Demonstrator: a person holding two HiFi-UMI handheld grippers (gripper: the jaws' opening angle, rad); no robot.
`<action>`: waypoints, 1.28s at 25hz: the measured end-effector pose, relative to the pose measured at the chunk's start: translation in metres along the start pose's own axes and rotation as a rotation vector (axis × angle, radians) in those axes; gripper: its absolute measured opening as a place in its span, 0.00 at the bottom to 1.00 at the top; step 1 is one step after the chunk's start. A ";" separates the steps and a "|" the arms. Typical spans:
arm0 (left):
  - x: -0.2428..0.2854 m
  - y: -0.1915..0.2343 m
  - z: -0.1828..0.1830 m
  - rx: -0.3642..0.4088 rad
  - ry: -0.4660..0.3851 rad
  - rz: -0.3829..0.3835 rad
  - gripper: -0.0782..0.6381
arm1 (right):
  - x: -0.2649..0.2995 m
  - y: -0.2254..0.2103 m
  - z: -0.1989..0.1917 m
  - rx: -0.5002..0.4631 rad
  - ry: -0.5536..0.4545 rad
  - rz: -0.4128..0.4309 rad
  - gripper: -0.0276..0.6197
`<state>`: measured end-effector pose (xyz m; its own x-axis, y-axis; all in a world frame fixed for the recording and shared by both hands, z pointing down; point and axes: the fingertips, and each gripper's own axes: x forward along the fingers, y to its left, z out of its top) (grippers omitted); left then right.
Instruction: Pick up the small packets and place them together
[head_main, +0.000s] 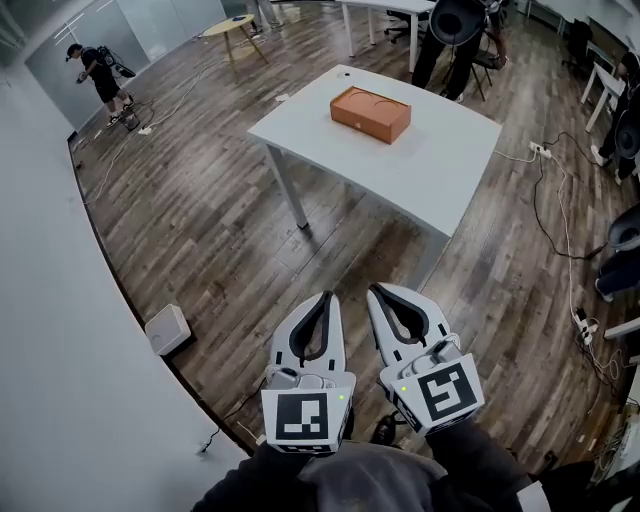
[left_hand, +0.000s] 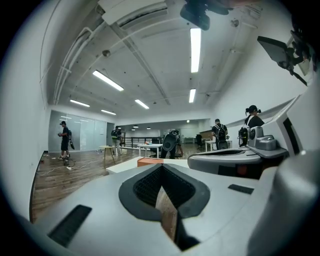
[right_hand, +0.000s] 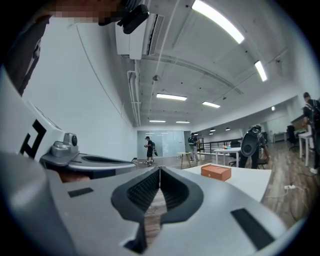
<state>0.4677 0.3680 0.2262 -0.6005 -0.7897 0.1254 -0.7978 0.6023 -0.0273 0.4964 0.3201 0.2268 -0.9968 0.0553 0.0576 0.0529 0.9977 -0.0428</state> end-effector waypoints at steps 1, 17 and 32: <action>0.005 0.008 -0.001 0.000 0.002 -0.001 0.10 | 0.010 0.001 -0.001 0.002 0.004 0.001 0.05; 0.065 0.114 0.022 -0.027 -0.036 -0.011 0.10 | 0.130 0.016 0.039 -0.065 -0.012 -0.006 0.05; 0.145 0.116 0.015 -0.014 -0.005 0.012 0.10 | 0.177 -0.054 0.027 -0.050 -0.007 0.003 0.05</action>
<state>0.2868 0.3213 0.2262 -0.6105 -0.7828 0.1203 -0.7895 0.6135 -0.0147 0.3158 0.2749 0.2121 -0.9970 0.0585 0.0509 0.0589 0.9982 0.0071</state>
